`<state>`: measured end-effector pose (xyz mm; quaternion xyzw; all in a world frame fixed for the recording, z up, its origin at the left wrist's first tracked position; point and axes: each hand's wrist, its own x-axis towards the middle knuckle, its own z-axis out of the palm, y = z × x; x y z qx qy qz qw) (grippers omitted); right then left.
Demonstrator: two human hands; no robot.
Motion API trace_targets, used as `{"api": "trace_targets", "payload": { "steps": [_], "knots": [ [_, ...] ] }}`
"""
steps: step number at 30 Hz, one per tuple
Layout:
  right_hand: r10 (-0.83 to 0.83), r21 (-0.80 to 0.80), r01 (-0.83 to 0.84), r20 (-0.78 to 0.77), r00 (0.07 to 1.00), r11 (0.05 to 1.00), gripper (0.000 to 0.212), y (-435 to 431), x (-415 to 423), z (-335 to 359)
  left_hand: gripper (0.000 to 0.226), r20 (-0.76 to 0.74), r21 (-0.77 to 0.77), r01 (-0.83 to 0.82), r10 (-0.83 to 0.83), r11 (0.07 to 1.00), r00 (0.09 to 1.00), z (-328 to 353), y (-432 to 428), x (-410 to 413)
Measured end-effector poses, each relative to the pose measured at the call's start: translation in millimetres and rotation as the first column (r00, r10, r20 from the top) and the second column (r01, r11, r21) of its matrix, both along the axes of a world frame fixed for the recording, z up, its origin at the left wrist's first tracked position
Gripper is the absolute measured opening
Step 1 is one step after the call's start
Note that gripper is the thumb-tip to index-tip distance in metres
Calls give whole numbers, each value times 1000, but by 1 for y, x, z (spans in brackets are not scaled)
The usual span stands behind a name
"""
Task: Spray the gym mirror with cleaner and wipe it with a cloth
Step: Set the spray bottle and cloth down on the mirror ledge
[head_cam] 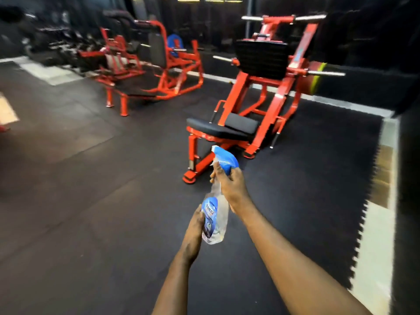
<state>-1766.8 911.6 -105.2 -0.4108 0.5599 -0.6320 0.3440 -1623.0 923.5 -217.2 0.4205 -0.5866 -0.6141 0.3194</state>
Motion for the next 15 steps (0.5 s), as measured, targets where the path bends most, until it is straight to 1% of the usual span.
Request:
{"api": "trace_targets", "payload": {
  "steps": [1,2,3,4,6,8,10,11,13,15],
  "knots": [
    [26,-21,-25,37,999,999,38,-14,20,3,44,-24,28,-74,74,997,997,1,-6,16],
    [56,-43,-53,77,995,998,31,-25,38,7,47,-39,51,-136,138,989,990,1,-13,30],
    [93,-59,-88,100,991,994,25,-39,61,10,57,-50,67,-203,206,977,977,3,-22,47],
    [128,-66,-122,102,986,990,24,-50,80,12,69,-48,79,-249,254,965,966,4,-30,62],
    [221,-76,-214,102,970,974,23,-72,118,13,83,-44,92,-328,333,940,942,5,-50,93],
    [300,-85,-292,94,949,953,16,-91,145,15,84,-17,95,-384,387,918,922,3,-65,118],
    [388,-76,-382,84,918,921,19,-116,175,13,75,-20,116,-478,484,870,875,-5,-81,147],
    [427,-73,-422,78,901,904,19,-127,188,11,74,-33,121,-516,523,848,852,-7,-86,157],
    [506,-61,-503,60,860,862,14,-149,212,8,83,-35,111,-569,576,815,817,-13,-99,178],
    [573,-54,-571,45,818,819,14,-174,235,5,86,-24,105,-634,640,766,768,-23,-115,197]
  ]
}}
